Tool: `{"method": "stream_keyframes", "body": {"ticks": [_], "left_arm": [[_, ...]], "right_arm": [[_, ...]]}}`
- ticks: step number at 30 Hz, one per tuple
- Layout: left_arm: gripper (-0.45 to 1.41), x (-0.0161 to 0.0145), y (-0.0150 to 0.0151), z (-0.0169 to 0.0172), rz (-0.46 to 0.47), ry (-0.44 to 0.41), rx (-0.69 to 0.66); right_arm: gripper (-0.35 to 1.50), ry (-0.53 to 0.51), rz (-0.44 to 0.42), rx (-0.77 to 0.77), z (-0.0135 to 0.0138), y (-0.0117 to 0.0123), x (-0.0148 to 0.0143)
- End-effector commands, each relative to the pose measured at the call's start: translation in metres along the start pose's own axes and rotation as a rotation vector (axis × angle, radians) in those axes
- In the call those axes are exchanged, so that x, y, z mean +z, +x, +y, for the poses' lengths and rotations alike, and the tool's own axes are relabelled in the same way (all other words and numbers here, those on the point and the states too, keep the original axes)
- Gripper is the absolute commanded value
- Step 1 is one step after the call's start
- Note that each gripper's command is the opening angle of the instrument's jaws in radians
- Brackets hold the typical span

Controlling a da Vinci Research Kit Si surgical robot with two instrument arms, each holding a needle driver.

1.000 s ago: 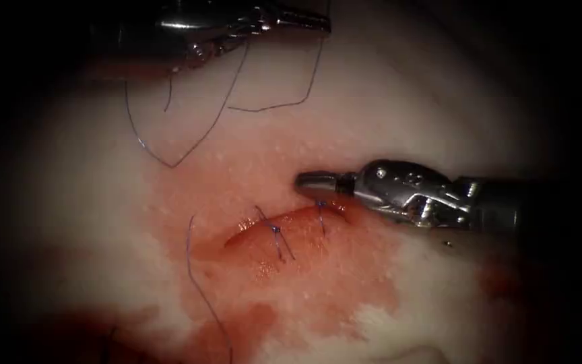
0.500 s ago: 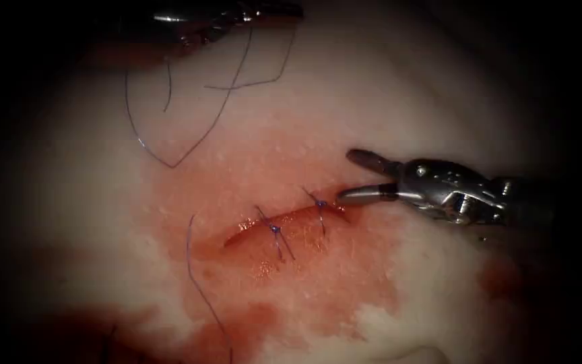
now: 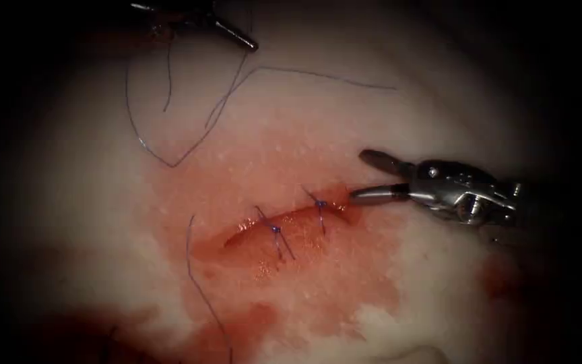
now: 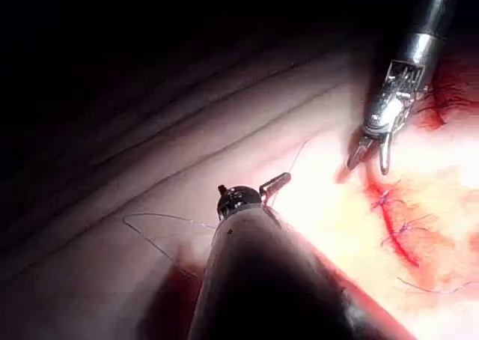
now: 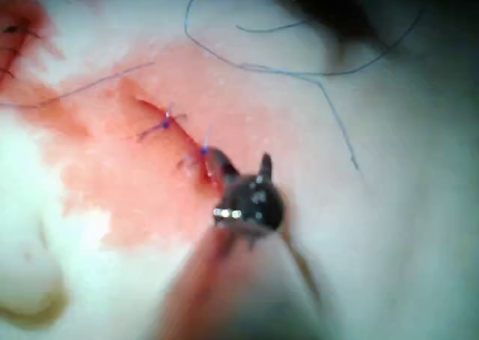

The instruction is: Wound Closure

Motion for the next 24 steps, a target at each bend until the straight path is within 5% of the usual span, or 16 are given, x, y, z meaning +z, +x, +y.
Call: {"method": "stream_keyframes", "body": {"ticks": [1,5,12,18,24], "left_arm": [[1.26,0.0004,0.0007,-0.0002,0.002,0.0,0.01],[1.21,-0.0003,0.0028,0.0015,0.069,-0.016,0.041],[1.08,0.0012,0.0047,0.0078,0.172,-0.091,0.158],[0.94,0.0,-0.0016,0.0133,0.184,-0.122,0.251],[0.89,-0.0019,-0.0063,0.0142,0.224,-0.136,0.287]], "right_arm": [[1.31,0.002,0.002,-0.001,0.0001,0.0,0.0008],[1.31,0.0,-0.001,0.006,0.0004,0.0006,0.0001],[1.29,0.013,-0.023,-0.071,0.0002,0.0051,-0.0033],[1.29,0.05,-0.034,-0.163,-0.0014,0.0072,-0.0041],[1.26,0.133,-0.084,-0.217,-0.003,0.007,-0.004]]}}
